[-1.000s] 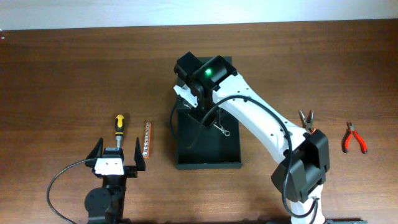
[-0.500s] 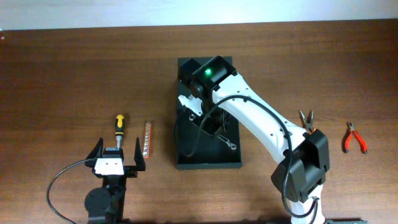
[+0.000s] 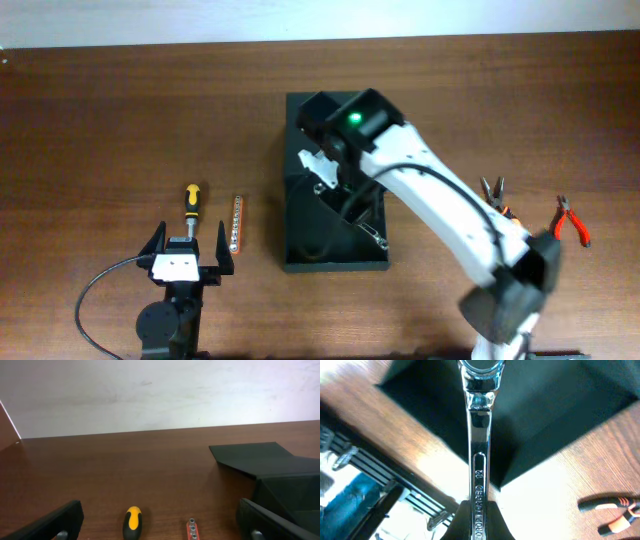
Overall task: Pack container
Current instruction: 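Lift the wrench with the right gripper and carry it over the box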
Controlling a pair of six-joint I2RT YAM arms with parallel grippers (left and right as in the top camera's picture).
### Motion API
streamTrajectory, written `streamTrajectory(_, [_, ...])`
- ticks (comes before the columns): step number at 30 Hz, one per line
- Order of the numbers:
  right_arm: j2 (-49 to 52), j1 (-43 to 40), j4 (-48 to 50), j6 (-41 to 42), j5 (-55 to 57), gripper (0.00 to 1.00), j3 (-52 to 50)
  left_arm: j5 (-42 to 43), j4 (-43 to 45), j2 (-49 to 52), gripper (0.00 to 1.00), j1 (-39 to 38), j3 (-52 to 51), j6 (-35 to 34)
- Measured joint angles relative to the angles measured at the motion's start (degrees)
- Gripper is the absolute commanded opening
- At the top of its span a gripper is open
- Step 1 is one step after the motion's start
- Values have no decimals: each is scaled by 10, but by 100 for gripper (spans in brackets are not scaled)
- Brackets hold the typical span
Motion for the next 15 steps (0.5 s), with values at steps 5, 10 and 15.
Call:
streamTrajectory(5, [-74, 3, 21, 12, 6, 4, 0, 0, 0, 0, 99, 0, 0, 0])
streamTrajectory(10, [-82, 4, 115, 14, 14, 4, -14, 0, 0, 0, 99, 0, 0, 0])
streamTrajectory(15, [-81, 4, 210, 14, 22, 4, -102, 0, 0, 0, 99, 0, 0, 0])
